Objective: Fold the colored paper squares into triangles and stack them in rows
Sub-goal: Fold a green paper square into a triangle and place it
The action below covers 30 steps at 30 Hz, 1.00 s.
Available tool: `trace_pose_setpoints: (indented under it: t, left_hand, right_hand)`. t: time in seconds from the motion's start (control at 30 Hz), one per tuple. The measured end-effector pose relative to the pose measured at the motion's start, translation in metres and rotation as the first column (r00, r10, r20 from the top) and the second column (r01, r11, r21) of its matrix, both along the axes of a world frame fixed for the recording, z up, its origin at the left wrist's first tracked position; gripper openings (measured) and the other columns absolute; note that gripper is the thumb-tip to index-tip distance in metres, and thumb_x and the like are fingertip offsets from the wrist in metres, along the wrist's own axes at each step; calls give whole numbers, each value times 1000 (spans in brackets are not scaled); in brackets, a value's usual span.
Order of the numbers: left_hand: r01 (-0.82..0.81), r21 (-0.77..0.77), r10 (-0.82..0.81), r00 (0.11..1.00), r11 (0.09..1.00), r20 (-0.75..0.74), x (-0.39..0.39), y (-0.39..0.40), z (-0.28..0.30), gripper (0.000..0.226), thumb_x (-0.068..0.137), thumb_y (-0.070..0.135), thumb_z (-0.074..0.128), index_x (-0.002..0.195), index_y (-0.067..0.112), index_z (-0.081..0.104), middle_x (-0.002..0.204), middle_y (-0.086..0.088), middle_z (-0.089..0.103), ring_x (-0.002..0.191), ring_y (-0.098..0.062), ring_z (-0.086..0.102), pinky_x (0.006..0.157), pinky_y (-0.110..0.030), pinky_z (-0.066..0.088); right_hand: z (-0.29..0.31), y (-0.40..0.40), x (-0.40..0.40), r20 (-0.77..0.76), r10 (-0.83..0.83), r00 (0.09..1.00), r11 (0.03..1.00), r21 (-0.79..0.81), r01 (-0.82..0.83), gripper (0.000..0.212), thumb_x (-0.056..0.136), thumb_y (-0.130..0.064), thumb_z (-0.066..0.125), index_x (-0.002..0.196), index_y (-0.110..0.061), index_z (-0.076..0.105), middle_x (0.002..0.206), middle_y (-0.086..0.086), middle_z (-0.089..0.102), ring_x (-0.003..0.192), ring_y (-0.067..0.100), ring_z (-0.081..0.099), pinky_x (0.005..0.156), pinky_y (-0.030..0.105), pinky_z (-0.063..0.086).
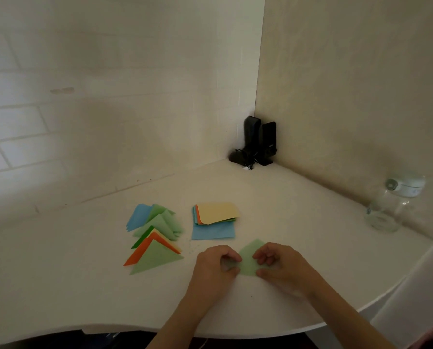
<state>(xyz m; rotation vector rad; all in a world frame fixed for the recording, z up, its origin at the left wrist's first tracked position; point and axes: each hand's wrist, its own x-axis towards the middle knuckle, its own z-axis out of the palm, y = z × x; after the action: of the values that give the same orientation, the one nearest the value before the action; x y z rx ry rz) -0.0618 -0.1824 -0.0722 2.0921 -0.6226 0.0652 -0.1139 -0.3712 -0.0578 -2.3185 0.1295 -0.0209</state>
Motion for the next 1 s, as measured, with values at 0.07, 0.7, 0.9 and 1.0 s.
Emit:
trace_pose_setpoints:
  t: [0.07, 0.7, 0.9, 1.0]
  left_hand:
    - [3, 8, -3, 1000, 1000, -17, 1, 1, 0, 26, 70, 4, 70, 80, 28, 69, 84, 16, 65, 84, 7, 53, 70, -2, 37]
    - [56, 219, -137, 916, 974, 376, -21, 19, -2, 18, 74, 21, 53, 88, 25, 65, 90, 12, 62, 85, -8, 49, 73, -24, 43]
    - [-41, 268, -85, 893, 962, 443, -28, 10, 0, 18, 81, 31, 47, 77, 28, 64, 77, 13, 58, 72, -9, 50, 62, -23, 42]
    - [-35, 245, -63, 922, 969, 382, -28, 6, -1, 25, 82, 39, 46, 83, 24, 66, 81, 8, 58, 77, -12, 49, 68, -27, 42]
  right_hand:
    - [1, -2, -2, -8, 31, 999, 999, -8, -31, 26, 63, -28, 74, 81, -42, 61, 82, -14, 65, 77, -1, 56, 79, 19, 46]
    - [21, 9, -10, -20, 195, 980, 968, -156, -196, 9, 81, -43, 64, 83, -35, 62, 93, -12, 61, 84, 3, 57, 81, 23, 46]
    - [9, 1, -21, 183, 221, 958, 958, -226, -178, 11, 69, -63, 55, 77, -57, 56, 97, -25, 59, 94, -5, 56, 88, 28, 46]
    - [1, 0, -28, 144, 198, 970, 937, -318, -144, 16, 64, -75, 49, 70, -60, 52, 105, -32, 50, 104, -10, 49, 95, 30, 39]
